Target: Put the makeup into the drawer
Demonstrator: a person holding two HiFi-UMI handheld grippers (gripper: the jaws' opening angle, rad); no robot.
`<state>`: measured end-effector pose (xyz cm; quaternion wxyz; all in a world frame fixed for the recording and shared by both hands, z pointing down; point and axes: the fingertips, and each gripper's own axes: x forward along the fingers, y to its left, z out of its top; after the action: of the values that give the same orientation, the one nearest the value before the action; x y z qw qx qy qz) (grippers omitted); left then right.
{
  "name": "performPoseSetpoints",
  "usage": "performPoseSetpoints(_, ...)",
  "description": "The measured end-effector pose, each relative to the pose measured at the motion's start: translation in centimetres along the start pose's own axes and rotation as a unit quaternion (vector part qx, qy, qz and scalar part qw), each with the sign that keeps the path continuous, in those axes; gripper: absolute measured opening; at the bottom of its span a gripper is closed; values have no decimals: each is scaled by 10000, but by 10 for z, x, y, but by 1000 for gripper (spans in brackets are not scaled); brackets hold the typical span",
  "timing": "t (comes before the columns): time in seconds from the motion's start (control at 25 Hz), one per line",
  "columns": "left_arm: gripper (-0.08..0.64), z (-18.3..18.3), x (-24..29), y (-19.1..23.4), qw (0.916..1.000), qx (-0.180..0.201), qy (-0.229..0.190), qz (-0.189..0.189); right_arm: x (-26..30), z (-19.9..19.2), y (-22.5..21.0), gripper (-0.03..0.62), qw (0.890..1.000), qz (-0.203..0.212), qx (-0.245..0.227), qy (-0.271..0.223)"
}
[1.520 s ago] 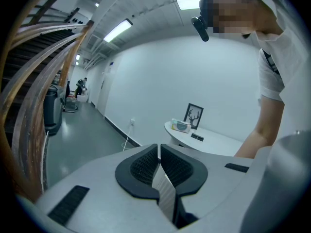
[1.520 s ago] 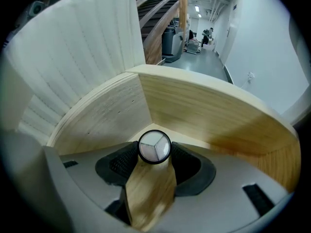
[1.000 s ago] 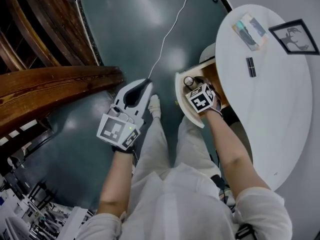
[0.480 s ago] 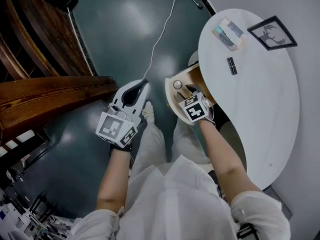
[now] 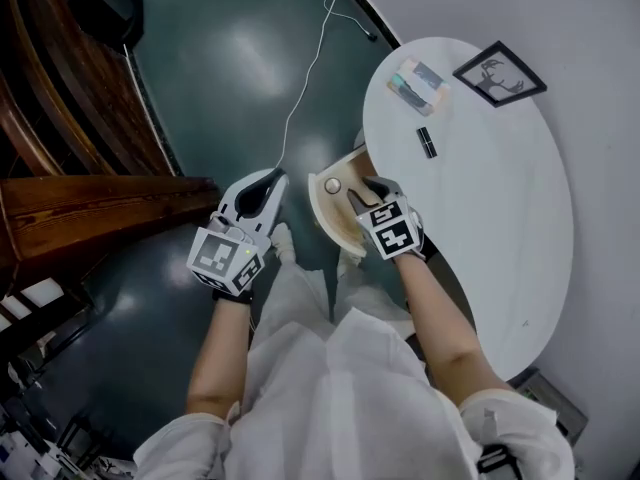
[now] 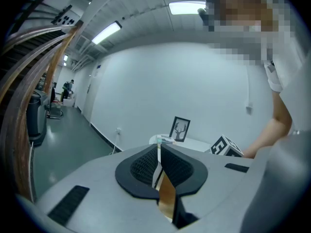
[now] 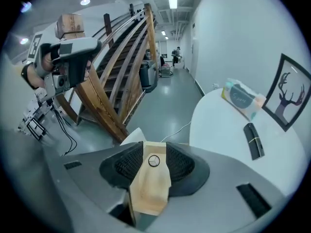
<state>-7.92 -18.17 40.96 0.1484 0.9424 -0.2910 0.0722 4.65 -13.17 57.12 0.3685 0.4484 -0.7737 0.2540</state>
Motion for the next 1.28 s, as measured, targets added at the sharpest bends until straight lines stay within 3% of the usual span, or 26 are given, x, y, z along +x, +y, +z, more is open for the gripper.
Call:
performPoseSetpoints(0.72, 31, 16, 34, -26, 9998, 133, 85, -142, -63, -4, -147, 124, 9932, -1143, 236, 1)
performPoseSetpoints(1.28, 31, 9, 46, -35, 9995, 143, 212, -175, -51, -24, -191, 124, 9906, -1279, 143, 472)
